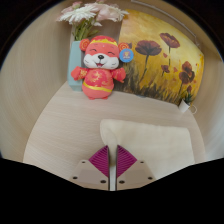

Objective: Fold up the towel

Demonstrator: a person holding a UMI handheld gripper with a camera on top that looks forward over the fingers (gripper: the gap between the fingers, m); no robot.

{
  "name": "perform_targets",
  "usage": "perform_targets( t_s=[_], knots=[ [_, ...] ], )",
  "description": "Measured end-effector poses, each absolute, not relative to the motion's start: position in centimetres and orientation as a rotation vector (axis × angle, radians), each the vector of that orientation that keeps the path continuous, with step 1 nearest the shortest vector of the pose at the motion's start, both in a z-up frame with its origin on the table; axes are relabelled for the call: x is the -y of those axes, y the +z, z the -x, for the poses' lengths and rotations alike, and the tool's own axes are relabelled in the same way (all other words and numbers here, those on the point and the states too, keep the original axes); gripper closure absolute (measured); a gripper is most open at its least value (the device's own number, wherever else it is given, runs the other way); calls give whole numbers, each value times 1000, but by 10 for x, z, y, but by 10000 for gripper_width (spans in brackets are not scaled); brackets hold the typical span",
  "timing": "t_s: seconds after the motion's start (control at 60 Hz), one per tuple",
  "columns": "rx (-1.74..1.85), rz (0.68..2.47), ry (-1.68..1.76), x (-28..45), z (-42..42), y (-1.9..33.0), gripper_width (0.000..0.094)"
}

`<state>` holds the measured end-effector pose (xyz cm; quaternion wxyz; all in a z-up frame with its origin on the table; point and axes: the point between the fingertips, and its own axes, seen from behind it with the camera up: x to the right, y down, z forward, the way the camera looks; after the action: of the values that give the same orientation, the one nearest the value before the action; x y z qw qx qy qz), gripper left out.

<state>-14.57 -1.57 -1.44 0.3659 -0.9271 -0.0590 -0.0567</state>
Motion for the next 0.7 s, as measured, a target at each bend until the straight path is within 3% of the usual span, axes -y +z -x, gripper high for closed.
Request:
perform_targets(
  t_s=[0.067, 0.25, 0.35, 0.417, 0.5, 0.533, 0.6, 0.7],
  knots=[
    [148, 2411, -112, 17, 144, -4, 878],
    [216, 2307, -264, 7, 72, 90, 879],
    [220, 2272, -334, 6, 10, 125, 879],
    [192, 2262, -356, 7, -35, 129, 877],
    [143, 2306, -323, 13, -78, 104, 859],
    [143, 2319, -311, 14, -94, 92, 794],
    [115, 2357, -346, 20, -129, 60, 535],
    [153, 2397, -314, 28, -136, 34, 412]
  ],
)
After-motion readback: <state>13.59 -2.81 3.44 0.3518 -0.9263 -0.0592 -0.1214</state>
